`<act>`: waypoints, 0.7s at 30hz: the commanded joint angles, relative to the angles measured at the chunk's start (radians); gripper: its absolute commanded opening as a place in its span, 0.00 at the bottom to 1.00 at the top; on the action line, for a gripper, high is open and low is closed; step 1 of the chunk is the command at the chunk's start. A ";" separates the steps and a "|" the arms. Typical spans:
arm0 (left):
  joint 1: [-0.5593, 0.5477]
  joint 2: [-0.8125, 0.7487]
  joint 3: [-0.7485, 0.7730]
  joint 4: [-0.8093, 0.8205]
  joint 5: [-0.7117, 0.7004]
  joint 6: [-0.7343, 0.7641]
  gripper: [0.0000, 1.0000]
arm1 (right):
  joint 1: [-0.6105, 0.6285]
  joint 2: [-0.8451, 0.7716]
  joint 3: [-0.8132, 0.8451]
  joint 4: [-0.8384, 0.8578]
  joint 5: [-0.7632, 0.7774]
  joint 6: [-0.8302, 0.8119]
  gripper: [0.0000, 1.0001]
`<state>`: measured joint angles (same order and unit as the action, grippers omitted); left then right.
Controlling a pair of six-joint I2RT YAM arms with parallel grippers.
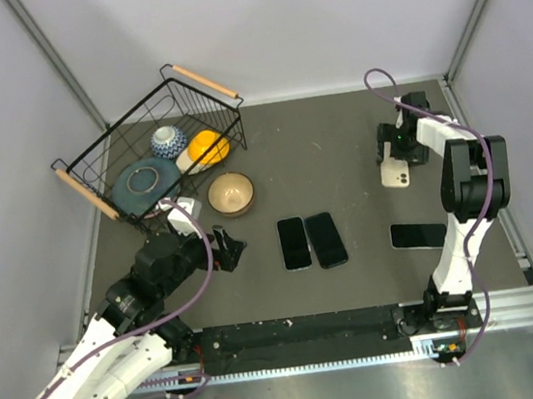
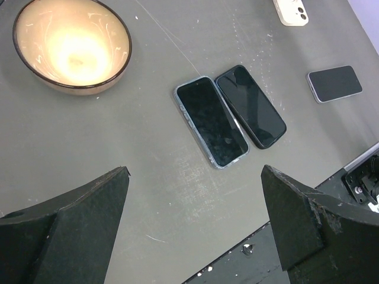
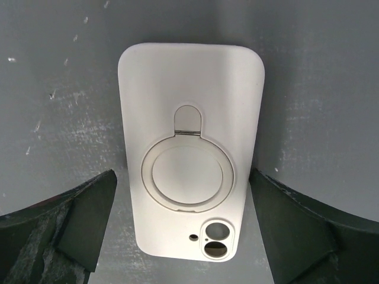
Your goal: Put the phone into the phone case
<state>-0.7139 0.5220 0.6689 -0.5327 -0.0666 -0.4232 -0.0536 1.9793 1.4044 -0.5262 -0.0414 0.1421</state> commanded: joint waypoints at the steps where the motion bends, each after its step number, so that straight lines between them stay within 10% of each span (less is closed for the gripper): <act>1: 0.007 0.018 0.009 0.030 0.010 0.000 0.99 | -0.006 0.018 0.030 -0.012 0.002 -0.004 0.92; 9: 0.007 0.094 0.032 0.019 0.149 -0.052 0.99 | -0.005 -0.003 0.051 0.022 -0.138 -0.064 0.59; 19: 0.028 0.234 0.136 0.013 0.270 -0.120 0.93 | 0.135 -0.361 -0.174 0.186 -0.138 -0.102 0.52; 21: 0.031 0.254 0.153 0.020 0.304 -0.124 0.93 | 0.136 -0.359 -0.182 0.178 -0.022 -0.031 0.67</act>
<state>-0.6945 0.7483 0.7589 -0.5518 0.1528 -0.5171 0.0700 1.6939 1.2434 -0.4397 -0.1810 0.0612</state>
